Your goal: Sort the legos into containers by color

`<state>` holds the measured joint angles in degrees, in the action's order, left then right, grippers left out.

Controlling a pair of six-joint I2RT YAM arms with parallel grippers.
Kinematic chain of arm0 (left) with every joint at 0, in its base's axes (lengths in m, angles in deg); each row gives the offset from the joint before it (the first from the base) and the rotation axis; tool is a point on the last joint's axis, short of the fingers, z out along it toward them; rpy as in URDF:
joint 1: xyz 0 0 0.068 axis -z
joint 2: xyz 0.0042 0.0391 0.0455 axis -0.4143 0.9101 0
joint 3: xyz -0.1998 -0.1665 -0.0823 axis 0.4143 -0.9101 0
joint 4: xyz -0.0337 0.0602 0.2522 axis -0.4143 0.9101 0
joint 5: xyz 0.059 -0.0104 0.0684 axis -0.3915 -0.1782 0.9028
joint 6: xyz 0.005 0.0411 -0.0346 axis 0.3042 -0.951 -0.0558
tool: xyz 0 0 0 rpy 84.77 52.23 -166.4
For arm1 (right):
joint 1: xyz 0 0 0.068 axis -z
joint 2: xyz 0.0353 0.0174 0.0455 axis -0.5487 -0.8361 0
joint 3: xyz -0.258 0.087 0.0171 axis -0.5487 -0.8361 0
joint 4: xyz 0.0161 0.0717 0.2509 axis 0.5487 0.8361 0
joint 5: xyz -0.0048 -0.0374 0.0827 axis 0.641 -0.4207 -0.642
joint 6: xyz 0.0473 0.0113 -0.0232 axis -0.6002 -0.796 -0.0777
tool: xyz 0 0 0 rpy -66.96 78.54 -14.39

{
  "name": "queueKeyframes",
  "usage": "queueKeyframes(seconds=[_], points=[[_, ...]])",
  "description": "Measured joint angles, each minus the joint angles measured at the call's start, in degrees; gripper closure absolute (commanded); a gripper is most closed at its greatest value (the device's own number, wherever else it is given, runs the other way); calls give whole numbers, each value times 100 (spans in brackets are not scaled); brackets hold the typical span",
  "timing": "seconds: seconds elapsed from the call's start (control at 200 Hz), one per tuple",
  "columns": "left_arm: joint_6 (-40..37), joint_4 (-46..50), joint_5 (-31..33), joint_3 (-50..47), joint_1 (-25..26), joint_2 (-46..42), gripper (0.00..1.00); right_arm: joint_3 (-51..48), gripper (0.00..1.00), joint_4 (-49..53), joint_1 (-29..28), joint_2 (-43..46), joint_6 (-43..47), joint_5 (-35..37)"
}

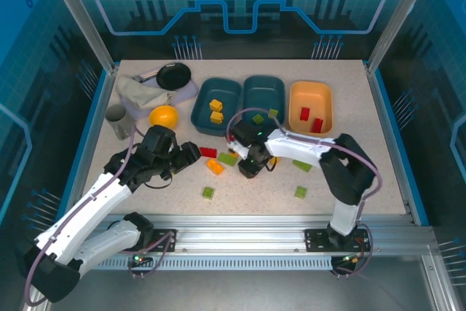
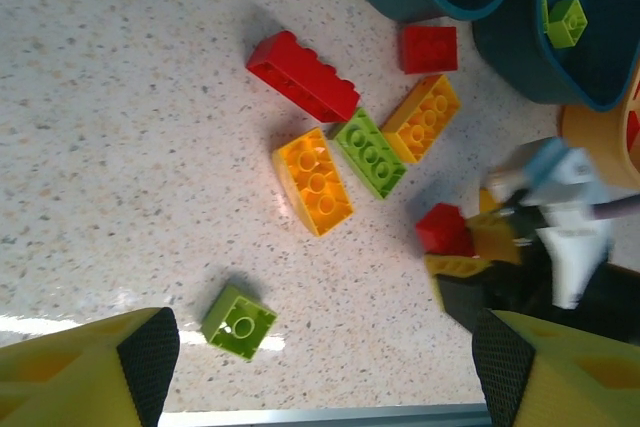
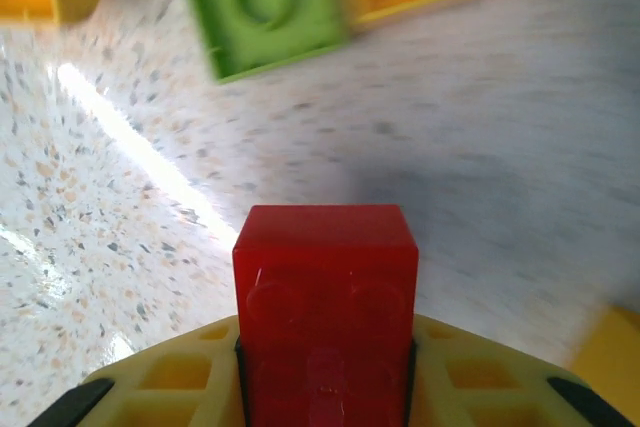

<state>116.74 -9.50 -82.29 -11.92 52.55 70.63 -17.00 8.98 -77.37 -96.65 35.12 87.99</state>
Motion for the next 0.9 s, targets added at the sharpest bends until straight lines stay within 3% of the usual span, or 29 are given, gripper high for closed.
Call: queueKeyframes(seconds=[0.095,0.21,0.42,0.755,0.9], points=[[-83,-249,-153,153,50,448,19,0,72,-31,634,614,-229,-79],[-278,-577,-328,664,146,1202,19,138,72,-87,1849,1104,-592,-131],[-562,-1110,-595,1823,208,2426,20,1237,72,-131,3386,175,-1344,-278],[-883,-1322,-789,3185,221,3862,20,3810,68,136,4179,-2378,-2275,-531],[-977,-1248,-811,3558,221,4227,20,4535,61,444,4284,-3147,-2474,-586]])
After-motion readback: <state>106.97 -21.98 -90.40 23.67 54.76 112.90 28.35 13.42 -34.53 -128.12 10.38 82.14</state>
